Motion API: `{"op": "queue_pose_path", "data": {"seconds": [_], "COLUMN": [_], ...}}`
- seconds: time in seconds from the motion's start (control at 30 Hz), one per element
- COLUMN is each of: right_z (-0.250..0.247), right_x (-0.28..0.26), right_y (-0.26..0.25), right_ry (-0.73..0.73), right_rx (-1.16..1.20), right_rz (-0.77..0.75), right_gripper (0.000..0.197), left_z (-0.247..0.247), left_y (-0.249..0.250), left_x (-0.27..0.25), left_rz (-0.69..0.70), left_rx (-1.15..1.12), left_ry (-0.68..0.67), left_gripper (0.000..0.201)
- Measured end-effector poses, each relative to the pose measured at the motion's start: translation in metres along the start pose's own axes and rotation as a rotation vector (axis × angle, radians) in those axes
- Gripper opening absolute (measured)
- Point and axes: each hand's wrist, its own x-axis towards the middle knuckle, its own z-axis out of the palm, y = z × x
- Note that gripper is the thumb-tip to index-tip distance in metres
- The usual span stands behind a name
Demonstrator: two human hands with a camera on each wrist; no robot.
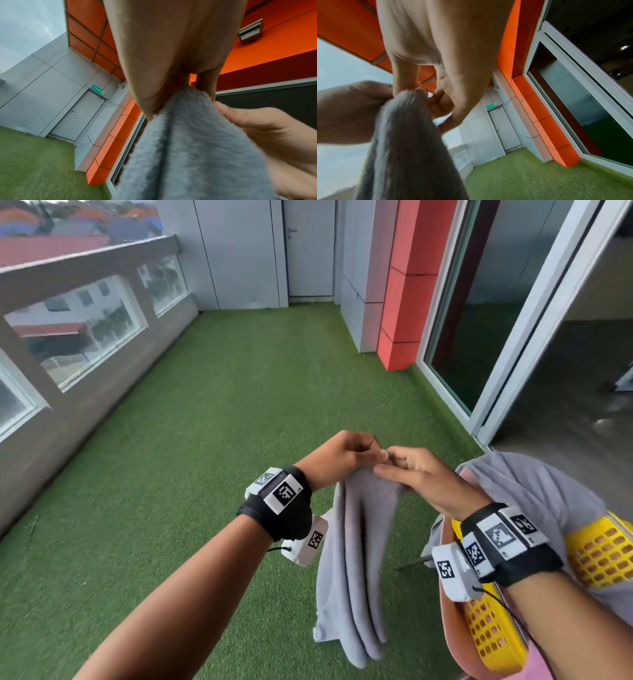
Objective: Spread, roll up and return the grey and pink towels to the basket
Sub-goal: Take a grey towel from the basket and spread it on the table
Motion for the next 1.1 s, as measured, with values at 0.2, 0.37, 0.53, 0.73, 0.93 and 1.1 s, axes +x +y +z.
{"op": "queue_pose_path", "data": {"seconds": [0.2, 0.37, 0.53, 0.73, 0.93, 1.1], "right_z": [-0.032, -0.018, -0.012, -0.034, -0.013, -0.024], "right_x": [-0.008, -0.016, -0.026, -0.032, -0.033, -0.034], "right_y": [-0.014, -0.023, -0.03, -0.041, -0.038, -0.045], "right_ry": [0.325, 0.294, 0.24, 0.47, 0.39, 0.49], "right_rx": [-0.176, -0.112, -0.052, 0.168, -0.084, -0.059], "right_rz": [-0.148, -0.077, -0.069, -0.191, -0.235, -0.219], "right_gripper": [0.013, 0.013, 0.033, 0.064, 0.028, 0.012], "left_z": [0.013, 0.006, 0.02, 0.02, 0.033, 0.041], "left_y": [-0.017, -0.001, 0.012, -0.001, 0.009, 0.003], "left_x": [-0.02, -0.013, -0.012, -0.015, -0.007, -0.01], "left_rz": [-0.087, -0.008, -0.008, 0.082, 0.063, 0.022], "left_rx": [-0.119, -0.164, -0.192, -0.112, -0.149, -0.4], "left_ry": [-0.078, 0.076, 0.024, 0.153, 0.003, 0.004], "left_gripper": [0.035, 0.039, 0.026, 0.019, 0.024, 0.021]}}
